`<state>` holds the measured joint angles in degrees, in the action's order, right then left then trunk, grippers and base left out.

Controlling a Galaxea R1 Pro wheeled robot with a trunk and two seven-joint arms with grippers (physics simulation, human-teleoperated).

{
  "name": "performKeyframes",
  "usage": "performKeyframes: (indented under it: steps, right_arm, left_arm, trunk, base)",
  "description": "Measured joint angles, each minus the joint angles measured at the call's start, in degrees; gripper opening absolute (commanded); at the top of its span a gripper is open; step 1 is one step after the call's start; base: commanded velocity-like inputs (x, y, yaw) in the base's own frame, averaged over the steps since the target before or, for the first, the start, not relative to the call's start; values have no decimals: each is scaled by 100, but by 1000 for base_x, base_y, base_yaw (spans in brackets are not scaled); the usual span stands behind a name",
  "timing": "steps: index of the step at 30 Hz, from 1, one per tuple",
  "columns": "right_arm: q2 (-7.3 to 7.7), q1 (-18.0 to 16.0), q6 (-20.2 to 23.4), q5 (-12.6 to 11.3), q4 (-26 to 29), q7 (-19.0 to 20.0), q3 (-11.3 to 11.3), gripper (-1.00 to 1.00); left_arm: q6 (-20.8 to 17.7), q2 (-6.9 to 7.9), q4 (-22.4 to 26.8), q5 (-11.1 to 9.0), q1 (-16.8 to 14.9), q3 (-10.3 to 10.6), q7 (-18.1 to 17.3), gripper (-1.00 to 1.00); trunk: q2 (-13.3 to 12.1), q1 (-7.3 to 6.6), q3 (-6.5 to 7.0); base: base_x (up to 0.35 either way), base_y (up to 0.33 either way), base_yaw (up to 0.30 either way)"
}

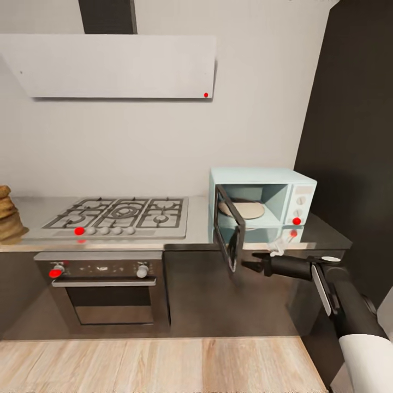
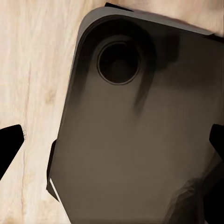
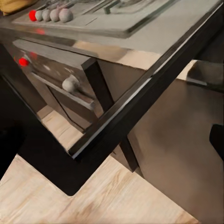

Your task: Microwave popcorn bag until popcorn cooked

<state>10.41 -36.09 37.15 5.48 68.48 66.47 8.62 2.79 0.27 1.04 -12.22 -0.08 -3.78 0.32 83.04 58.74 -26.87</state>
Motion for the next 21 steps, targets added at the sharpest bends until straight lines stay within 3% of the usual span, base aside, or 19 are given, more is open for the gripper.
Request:
performKeyframes:
  steps: [9,15,21]
  right_arm:
    - [0,0,6,-6,0,1,1,100]
    - [126,-2,30,-44,-7,-4,19,100]
    - [103,0,-9,-19,-12,-39,63,100]
  left_arm:
    - [1,5,-1,0,3,0,0,100]
    - [-1,8,2,1,5,-2,-3,100]
    - [-1,7,2,1,4,-2,-4,100]
  trunk:
    - [0,-1,0]
    - [1,-1,0]
    - [1,-1,-1]
  base:
    - [-36,113,0]
    - [0,80,0]
    - [0,5,0]
